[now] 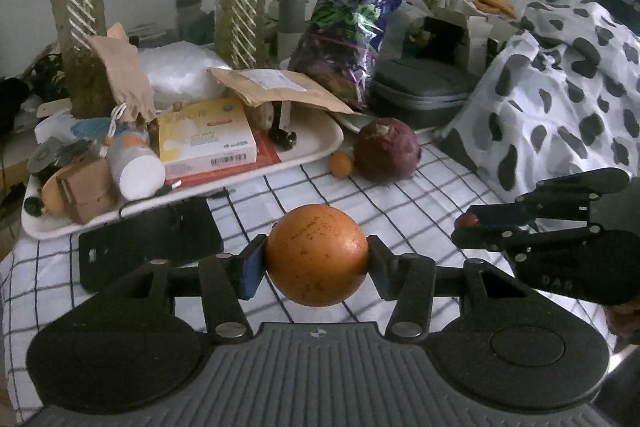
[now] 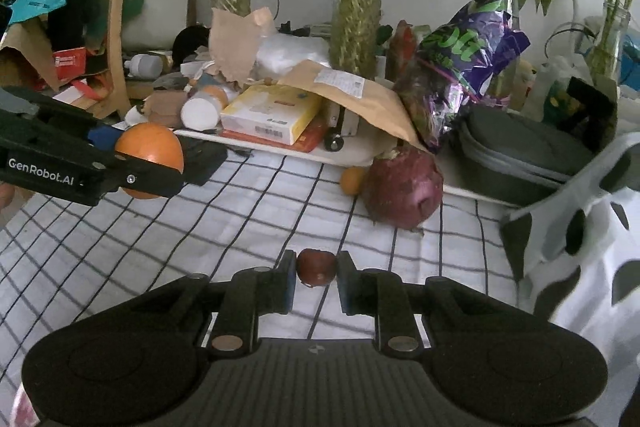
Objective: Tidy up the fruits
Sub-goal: 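Carry the orange and cherry tomato onto the plate and open both grippers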
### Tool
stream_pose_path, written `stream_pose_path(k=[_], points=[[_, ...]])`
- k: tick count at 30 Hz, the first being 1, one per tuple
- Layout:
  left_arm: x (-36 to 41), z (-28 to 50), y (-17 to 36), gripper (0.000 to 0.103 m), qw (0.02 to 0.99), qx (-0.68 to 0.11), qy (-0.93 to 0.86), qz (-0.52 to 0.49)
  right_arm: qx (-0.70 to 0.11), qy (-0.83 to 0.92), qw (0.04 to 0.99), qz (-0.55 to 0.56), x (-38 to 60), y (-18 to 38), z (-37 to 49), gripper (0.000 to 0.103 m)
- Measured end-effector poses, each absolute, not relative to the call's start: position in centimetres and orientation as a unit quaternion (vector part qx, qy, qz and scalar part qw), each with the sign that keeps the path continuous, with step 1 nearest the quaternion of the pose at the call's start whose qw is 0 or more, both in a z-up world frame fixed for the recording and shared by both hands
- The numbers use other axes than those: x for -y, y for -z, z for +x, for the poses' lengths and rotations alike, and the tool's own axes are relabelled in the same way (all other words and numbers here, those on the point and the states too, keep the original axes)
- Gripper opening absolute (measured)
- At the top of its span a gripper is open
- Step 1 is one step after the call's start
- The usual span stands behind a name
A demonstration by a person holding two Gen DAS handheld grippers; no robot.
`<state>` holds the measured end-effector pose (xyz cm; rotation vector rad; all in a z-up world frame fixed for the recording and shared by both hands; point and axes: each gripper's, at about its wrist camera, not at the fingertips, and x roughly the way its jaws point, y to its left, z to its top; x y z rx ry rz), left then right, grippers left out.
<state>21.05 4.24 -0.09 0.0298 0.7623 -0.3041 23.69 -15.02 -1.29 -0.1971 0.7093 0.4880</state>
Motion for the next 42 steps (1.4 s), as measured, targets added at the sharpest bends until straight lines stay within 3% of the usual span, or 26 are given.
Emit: stream_pose_path(k=[37,40,41,42], points=[[-0.8,5.8,3.5,0.051,0.871,-0.457,0.180,0.023,-0.357,-0.242,0.899,-0.073,17.1,-0.5,8.3,0.022],[-0.5,5.3,3.3,0.060,0.875,-0.449,0.178,0.035,-0.358,-0.242,0.899,-0.072,17.0,-0.5,7.8,0.022],[-0.5,5.0,3.1,0.073,0.879,-0.444,0.172,0.037,-0.359,-0.242,0.899,-0.070,17.1,-0.5,7.7,0.022],[-0.4,4.7,2.9,0.078,0.884,-0.436,0.165,0.041,-0.359,-0.241,0.899,-0.069,17.1,-0.5,7.6,0.022]])
